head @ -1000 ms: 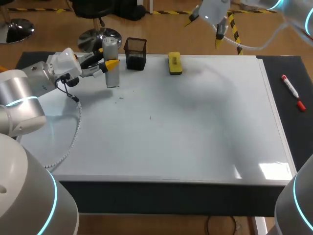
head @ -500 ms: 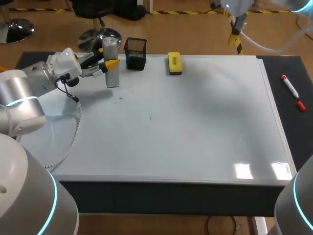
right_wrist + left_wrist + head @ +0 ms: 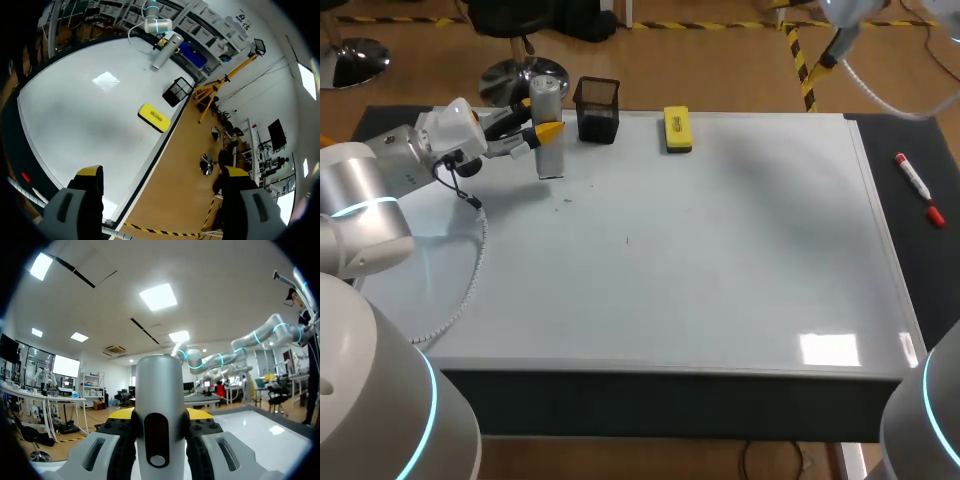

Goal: Pick up the inspection probe, press it on each red-marked spot on the whiteboard one by one, put down the probe, pick up the eraser, and wipe off all the red marks.

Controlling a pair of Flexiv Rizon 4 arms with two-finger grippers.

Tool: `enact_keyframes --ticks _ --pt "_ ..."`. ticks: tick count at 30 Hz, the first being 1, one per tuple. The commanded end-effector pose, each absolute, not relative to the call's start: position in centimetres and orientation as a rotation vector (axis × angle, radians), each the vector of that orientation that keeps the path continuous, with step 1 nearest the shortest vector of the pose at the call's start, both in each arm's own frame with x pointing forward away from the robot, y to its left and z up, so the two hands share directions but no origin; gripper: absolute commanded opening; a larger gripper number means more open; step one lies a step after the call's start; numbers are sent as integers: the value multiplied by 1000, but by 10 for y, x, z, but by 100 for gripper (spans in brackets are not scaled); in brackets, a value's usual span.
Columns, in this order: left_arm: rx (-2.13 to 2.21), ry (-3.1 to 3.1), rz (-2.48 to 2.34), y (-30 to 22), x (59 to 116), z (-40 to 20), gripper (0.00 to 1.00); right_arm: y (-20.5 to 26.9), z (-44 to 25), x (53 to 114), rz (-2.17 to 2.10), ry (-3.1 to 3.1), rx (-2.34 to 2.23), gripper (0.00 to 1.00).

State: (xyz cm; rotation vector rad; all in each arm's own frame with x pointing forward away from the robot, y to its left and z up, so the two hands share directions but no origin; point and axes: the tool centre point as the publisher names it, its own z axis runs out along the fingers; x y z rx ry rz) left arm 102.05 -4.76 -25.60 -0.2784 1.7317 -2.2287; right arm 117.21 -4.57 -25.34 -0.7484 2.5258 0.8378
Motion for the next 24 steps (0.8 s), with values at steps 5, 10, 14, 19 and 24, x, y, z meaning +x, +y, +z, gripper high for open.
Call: enact_keyframes --ticks 5,10,14,19,24 --pt "-278 1728 -2229 -48 1020 -256 0 -57 -247 1177 891 2622 -641 100" --pt "-278 1728 -2229 -48 1020 -256 0 -62 -242 1178 933 2617 -614 100" --pt "-278 1728 -2229 -48 1020 -256 0 -66 -240 1177 987 2608 -584 100" --pt "-278 1728 -2229 -48 1020 -256 0 -66 -241 1176 1033 2593 -580 100" --pt "-278 1728 -2229 -48 1020 -256 0 -61 -242 1177 1013 2650 -601 100"
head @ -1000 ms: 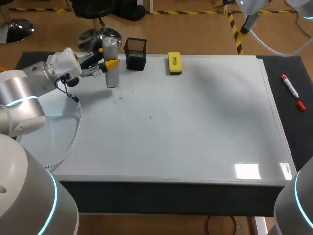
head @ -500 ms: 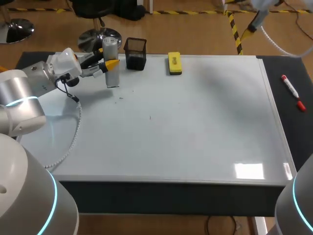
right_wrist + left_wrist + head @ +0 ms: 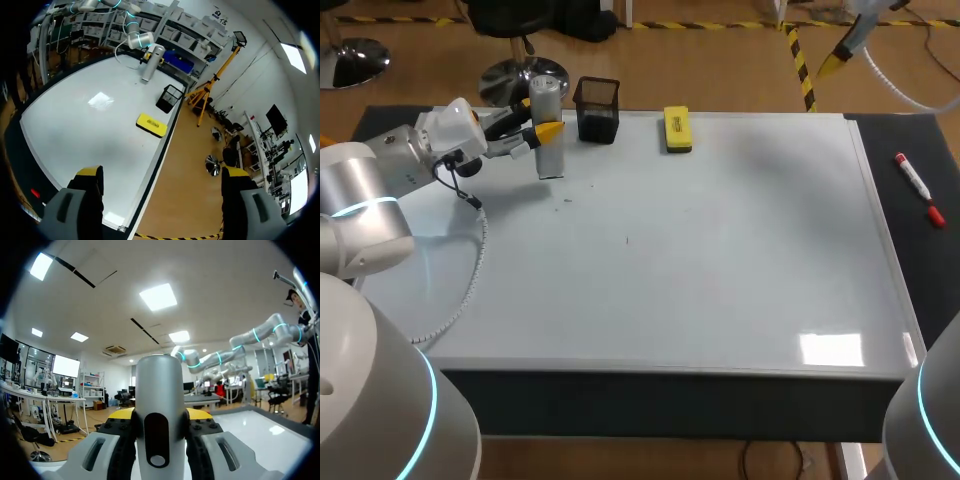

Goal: Pick up the inspection probe, press it on each red-marked spot on the whiteboard one by one, put down the probe, pick up the eraser, and wipe off all the red marks.

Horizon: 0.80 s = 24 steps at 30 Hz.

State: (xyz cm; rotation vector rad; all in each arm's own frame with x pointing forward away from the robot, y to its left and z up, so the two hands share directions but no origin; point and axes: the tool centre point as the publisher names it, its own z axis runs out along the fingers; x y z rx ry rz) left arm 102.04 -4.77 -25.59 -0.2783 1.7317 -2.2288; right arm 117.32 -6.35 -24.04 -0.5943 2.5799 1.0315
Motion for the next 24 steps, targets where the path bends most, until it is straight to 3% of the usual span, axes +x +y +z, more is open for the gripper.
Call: enact_keyframes --ticks 1,24 --pt "-278 1728 -2229 -48 1020 -256 0 -60 -242 1178 1004 2660 -623 100" --pt "-278 1728 -2229 -48 1020 -256 0 -59 -242 1178 1021 2665 -635 100"
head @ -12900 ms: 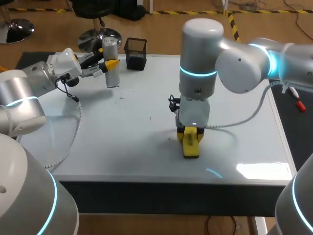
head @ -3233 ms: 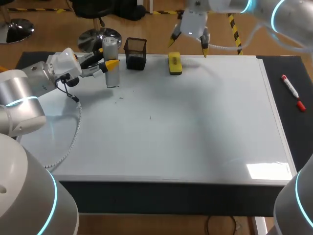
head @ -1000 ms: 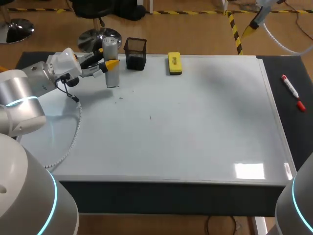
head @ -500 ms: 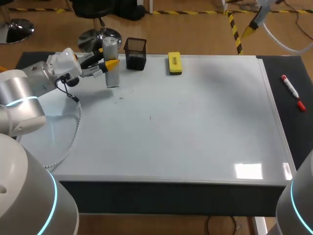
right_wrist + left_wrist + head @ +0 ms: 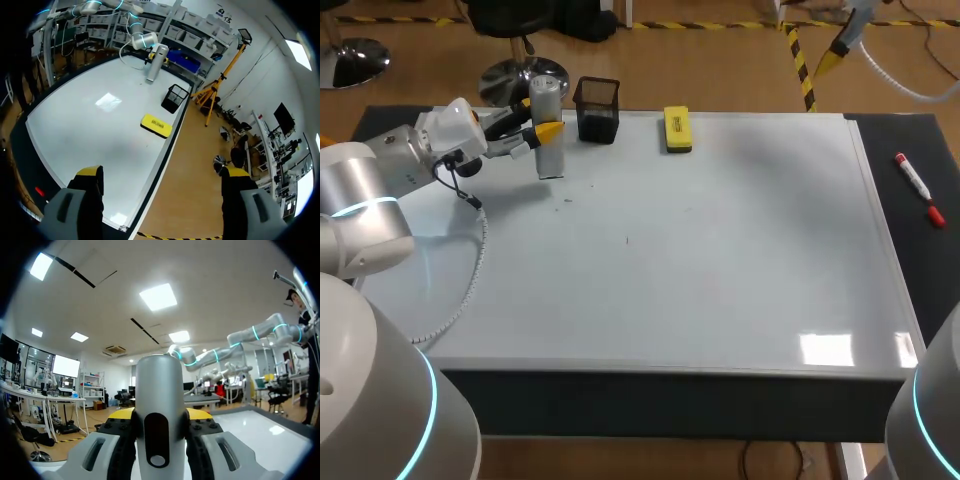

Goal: Pick up the inspection probe, press it on each red-marked spot on the whiteboard one by one, put down the probe, pick up the eraser, and wipe off all the red marks.

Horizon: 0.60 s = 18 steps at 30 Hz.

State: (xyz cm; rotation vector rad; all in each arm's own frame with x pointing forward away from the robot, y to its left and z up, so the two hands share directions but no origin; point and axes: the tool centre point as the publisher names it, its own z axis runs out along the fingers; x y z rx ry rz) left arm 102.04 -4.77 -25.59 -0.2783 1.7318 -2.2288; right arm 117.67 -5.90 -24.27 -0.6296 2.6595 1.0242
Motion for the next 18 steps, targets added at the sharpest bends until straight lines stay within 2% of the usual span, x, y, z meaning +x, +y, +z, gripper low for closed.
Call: enact_keyframes --ticks 1,11,18 --pt "-278 1728 -2229 -48 1020 -256 0 -59 -242 1178 1021 2665 -635 100" --pt "-278 1728 -2229 -48 1020 -256 0 -59 -242 1178 1021 2665 -635 100" --pt "-134 1699 -2247 -51 1054 -247 0 -59 -242 1178 1021 2665 -635 100"
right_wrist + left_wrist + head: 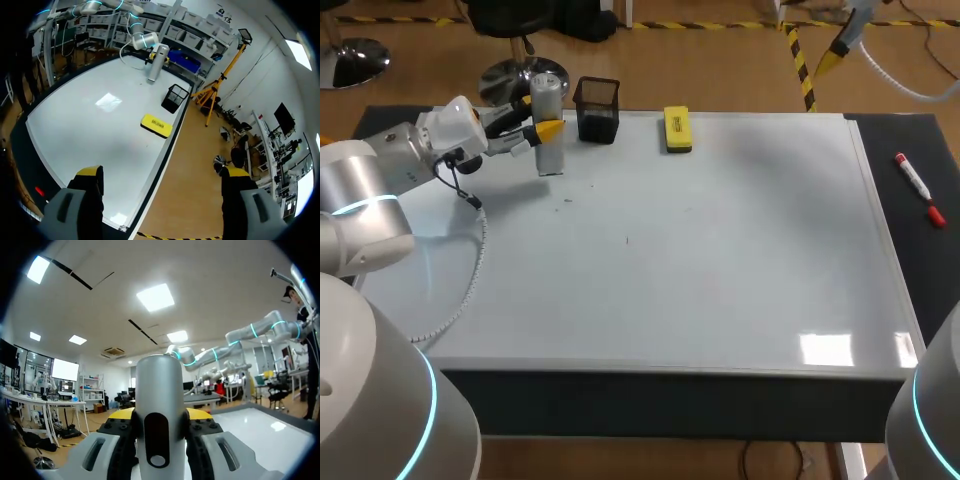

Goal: Pick up the inspection probe, press it on each red-marked spot on the whiteboard one by one, put down the probe, pick up the eraser, and wipe off all the red marks.

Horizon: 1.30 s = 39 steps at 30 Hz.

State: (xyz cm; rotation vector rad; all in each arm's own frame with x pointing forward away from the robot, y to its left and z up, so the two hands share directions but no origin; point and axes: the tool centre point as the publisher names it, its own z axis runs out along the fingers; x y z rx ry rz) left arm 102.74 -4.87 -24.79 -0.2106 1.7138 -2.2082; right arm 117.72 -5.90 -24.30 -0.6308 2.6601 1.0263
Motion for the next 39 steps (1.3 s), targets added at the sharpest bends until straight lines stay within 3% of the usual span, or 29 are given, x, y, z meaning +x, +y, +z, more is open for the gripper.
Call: enact_keyframes --ticks 1,19,39 --pt "-107 1681 -2261 -53 1062 -243 0 -59 -242 1178 1021 2665 -635 100" --pt "236 1643 -2275 -68 1123 -181 0 -59 -242 1178 1021 2665 -635 100" --pt "377 1547 -2454 -104 1138 -161 0 -59 -242 1178 1021 2665 -635 100"
